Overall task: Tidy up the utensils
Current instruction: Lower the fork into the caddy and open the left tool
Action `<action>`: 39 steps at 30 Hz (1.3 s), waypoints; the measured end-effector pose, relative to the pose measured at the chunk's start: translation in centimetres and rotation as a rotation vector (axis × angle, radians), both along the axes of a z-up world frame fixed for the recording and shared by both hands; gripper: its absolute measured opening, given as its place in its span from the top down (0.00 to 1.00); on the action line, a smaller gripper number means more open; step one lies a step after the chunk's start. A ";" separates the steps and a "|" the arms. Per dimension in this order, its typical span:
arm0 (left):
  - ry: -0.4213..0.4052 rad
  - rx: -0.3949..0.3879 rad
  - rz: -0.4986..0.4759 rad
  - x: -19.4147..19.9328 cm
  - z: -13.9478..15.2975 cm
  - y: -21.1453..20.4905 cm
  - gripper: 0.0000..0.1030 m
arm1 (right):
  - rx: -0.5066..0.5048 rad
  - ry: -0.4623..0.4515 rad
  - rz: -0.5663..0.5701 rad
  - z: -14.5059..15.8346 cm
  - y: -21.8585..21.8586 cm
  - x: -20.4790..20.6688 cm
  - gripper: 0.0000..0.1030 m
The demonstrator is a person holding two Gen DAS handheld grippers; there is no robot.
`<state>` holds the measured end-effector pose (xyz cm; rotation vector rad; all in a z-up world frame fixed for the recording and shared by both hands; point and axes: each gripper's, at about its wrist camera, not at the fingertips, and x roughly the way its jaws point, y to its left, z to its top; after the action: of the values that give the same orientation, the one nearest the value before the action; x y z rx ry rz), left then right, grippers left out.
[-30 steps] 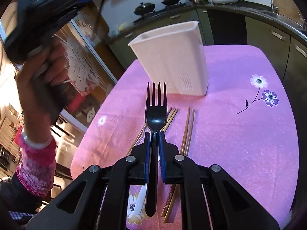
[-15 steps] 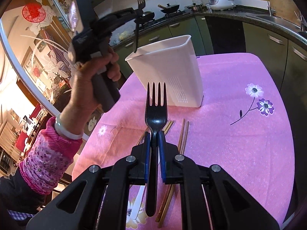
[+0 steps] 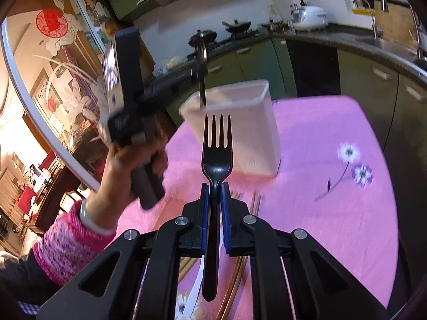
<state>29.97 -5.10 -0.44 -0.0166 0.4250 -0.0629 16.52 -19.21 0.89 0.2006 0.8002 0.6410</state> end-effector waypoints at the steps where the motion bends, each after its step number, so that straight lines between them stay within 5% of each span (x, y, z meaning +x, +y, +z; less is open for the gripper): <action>1: 0.014 0.004 0.004 0.0 -0.1 0.1 0.91 | 0.000 -0.028 -0.016 0.9 -0.1 0.5 0.91; 8: 0.094 0.036 -0.001 -0.4 -1.2 0.2 0.87 | 0.057 -0.214 -0.130 6.3 -0.2 3.1 0.91; 13: 0.112 0.030 -0.009 -0.7 -1.7 0.7 0.62 | 0.095 -0.352 -0.218 8.6 0.9 4.8 0.91; 22: 0.055 -0.013 -0.003 -4.2 0.4 2.6 0.48 | 0.089 -0.540 -0.328 8.7 4.2 8.9 0.91; 30: 0.043 -0.027 -0.006 -7.3 1.5 3.9 0.44 | 0.001 -0.516 -0.326 5.0 7.3 13.5 0.90; 39: 0.051 -0.022 -0.036 -8.6 1.7 3.5 0.43 | -0.039 -0.510 -0.300 1.3 6.5 10.8 0.90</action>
<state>21.37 -1.57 1.23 -0.0319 0.4755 -0.1022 27.29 -12.72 2.22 0.1103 0.2810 0.3663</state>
